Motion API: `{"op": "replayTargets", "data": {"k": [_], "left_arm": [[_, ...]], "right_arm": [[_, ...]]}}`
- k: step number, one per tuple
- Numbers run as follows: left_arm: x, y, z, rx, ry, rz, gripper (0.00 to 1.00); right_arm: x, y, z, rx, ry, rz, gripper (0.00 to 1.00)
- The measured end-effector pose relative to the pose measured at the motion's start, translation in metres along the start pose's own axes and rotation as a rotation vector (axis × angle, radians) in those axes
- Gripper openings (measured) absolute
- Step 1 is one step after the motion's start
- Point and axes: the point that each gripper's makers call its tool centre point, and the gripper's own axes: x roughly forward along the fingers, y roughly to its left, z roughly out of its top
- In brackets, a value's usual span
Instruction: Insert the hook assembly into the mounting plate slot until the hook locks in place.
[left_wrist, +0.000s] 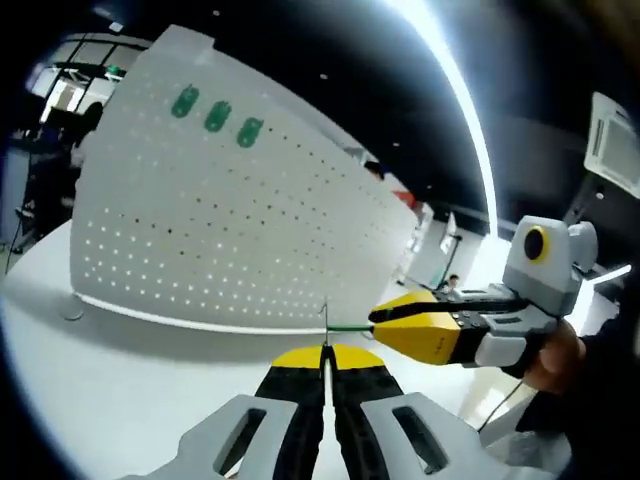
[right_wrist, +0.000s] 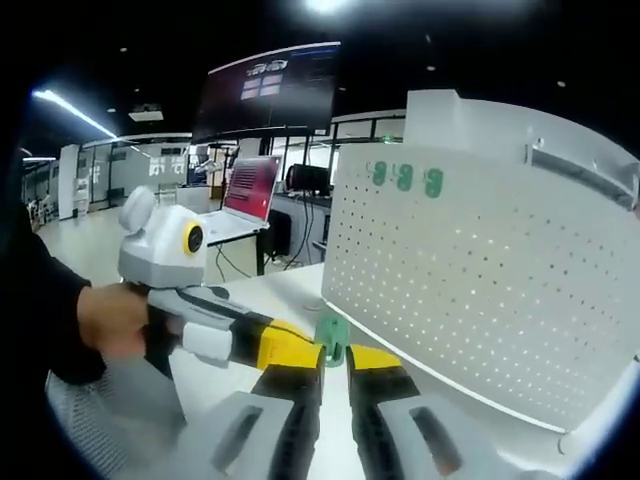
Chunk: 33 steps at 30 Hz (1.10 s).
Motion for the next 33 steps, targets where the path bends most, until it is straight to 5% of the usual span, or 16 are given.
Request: {"op": "replayTargets", "data": {"k": [17,24,33], "left_arm": [[0.001,-0.011,-0.001,-0.168,-0.006,-0.079,0.01],[0.002,-0.014,0.000,-0.171,-0.007,-0.085,0.01],[0.004,-0.016,0.009,0.145,-0.049,-0.048,0.02]], "right_arm": [[0.006,0.000,0.000,-0.033,-0.006,-0.001,0.02],[0.006,-0.001,0.000,-0.024,-0.008,0.005,0.01],[0.005,-0.006,0.006,0.000,-0.034,-0.005,0.01]]}}
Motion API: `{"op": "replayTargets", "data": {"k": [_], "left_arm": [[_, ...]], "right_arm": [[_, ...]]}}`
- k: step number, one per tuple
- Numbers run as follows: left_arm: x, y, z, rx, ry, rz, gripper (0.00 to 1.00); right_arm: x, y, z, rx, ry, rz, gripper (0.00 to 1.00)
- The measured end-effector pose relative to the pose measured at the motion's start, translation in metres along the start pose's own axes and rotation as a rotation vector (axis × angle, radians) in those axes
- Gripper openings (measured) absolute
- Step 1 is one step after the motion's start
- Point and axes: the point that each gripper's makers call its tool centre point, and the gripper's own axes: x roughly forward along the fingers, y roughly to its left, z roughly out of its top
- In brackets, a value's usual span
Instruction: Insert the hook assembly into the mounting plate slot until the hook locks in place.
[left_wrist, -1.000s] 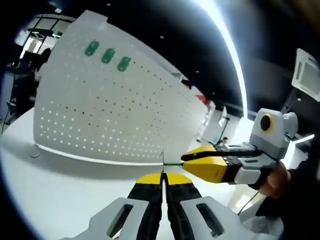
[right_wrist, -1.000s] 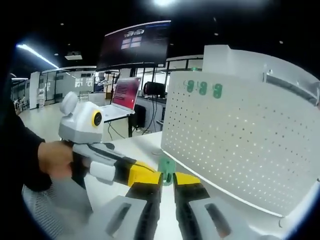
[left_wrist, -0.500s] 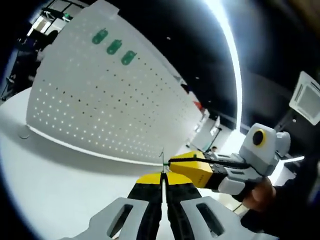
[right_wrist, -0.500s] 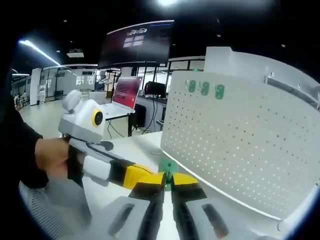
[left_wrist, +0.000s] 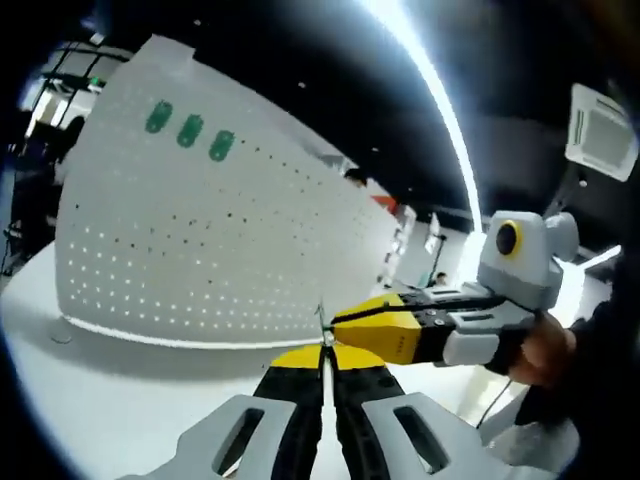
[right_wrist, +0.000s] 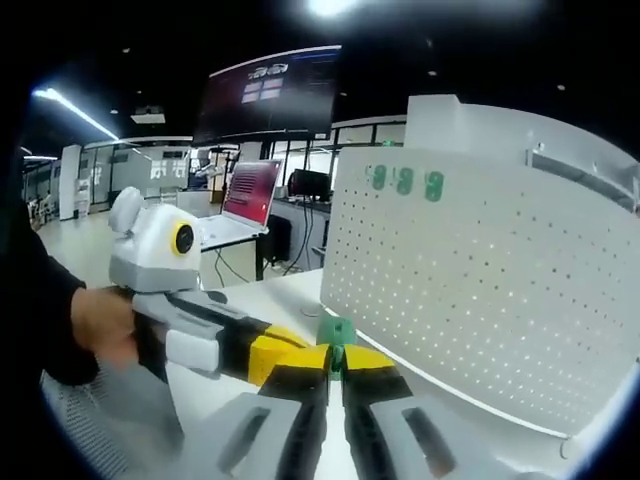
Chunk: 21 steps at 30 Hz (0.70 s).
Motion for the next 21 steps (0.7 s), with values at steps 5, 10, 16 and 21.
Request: {"op": "replayTargets", "data": {"k": [5,10,16,21], "left_arm": [[-0.001,0.005,0.002,0.021,-0.008,0.025,0.10],[-0.002,0.011,0.004,0.045,-0.012,0.063,0.19],[-0.002,0.011,0.003,0.100,-0.001,0.080,0.28],[-0.001,0.009,0.003,0.150,0.005,0.082,0.31]], "right_arm": [[-0.002,-0.009,0.004,0.022,-0.017,-0.020,0.01],[-0.003,-0.031,0.019,0.039,-0.056,-0.070,0.01],[-0.001,-0.061,0.044,0.048,-0.113,-0.138,0.01],[0.003,-0.079,0.066,0.050,-0.158,-0.178,0.01]]}}
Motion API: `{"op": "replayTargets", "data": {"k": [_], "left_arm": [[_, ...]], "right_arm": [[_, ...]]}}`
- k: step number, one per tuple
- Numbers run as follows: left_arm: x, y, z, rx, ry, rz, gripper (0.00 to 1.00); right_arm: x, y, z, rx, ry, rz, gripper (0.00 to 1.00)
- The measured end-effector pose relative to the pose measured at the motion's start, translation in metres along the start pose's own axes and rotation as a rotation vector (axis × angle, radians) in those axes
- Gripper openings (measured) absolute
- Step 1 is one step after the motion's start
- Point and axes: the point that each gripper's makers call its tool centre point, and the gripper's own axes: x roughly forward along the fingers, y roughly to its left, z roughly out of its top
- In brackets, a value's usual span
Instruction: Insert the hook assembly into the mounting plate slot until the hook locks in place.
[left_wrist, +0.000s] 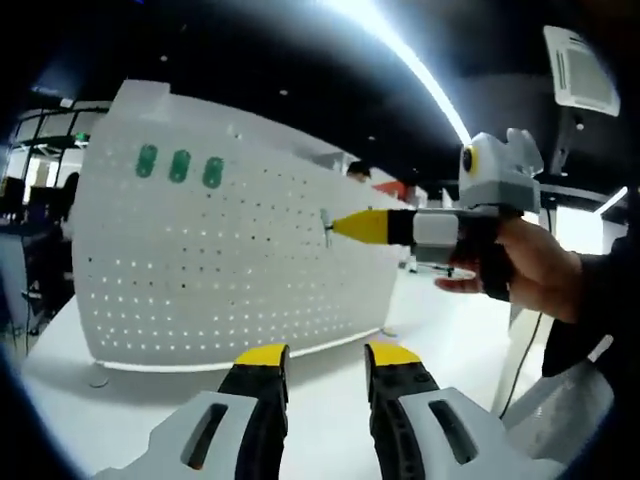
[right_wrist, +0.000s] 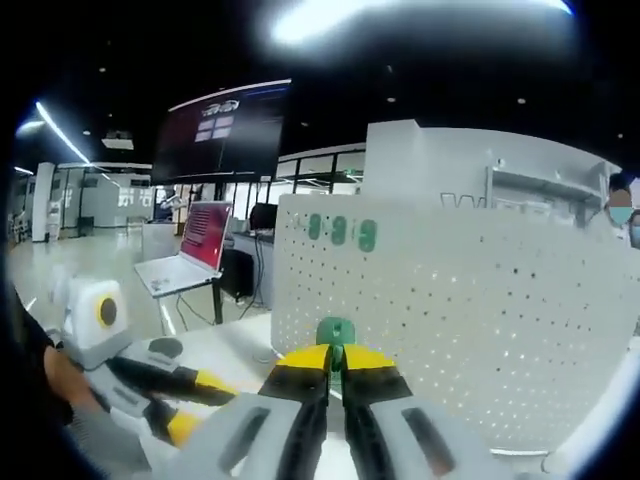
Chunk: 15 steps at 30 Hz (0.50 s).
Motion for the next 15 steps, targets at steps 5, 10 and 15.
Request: {"op": "replayTargets", "data": {"k": [5,10,15], "left_arm": [[0.001,-0.002,0.000,0.044,0.002,0.002,0.35],[0.000,-0.002,0.003,0.059,-0.007,0.003,0.36],[-0.001,-0.001,0.007,0.073,-0.018,0.013,0.40]], "right_arm": [[0.012,-0.014,0.023,0.011,-0.051,-0.039,0.01],[0.026,-0.025,0.042,0.025,-0.091,-0.066,0.01],[0.039,-0.030,0.058,0.032,-0.125,-0.082,0.01]]}}
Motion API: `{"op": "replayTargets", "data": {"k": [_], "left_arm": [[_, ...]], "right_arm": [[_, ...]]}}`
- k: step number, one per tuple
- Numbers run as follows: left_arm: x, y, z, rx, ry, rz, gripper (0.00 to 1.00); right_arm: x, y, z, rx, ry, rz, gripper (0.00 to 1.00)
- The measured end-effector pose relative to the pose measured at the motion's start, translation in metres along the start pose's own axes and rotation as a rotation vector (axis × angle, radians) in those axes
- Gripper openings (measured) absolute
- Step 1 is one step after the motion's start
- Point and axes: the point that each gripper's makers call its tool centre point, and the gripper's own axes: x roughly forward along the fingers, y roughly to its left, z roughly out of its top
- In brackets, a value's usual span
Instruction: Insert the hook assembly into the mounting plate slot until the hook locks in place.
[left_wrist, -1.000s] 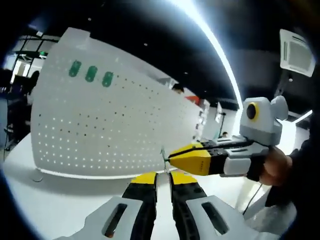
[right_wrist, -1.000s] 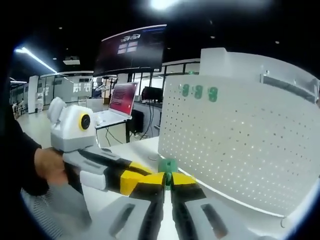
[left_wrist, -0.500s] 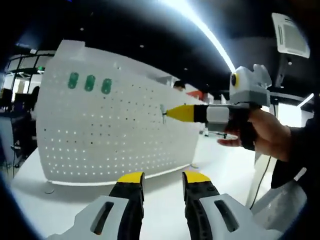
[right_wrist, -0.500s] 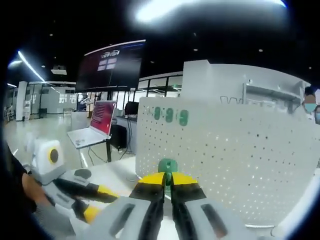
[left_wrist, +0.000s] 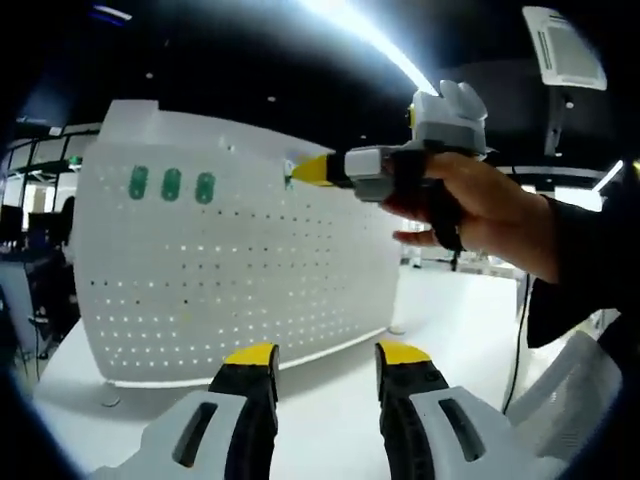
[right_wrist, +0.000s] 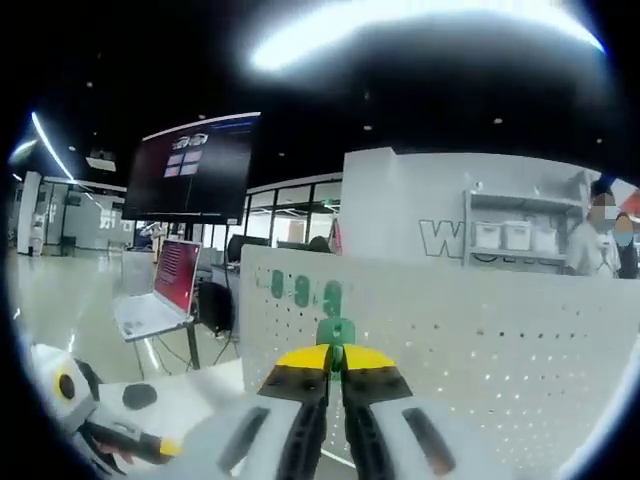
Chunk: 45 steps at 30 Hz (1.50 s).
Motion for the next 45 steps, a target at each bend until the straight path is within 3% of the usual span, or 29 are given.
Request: {"op": "replayTargets", "data": {"k": [12,25,45], "left_arm": [[-0.002,0.004,0.005,-0.009,-0.017,0.012,0.42],[-0.006,0.014,0.008,-0.023,-0.027,0.044,0.41],[-0.011,0.024,0.013,-0.049,-0.049,0.072,0.39]], "right_arm": [[0.043,-0.014,0.019,-0.014,-0.031,-0.058,0.01],[0.078,-0.026,0.004,-0.038,-0.014,-0.142,0.01],[0.097,-0.039,-0.009,-0.032,0.008,-0.195,0.01]]}}
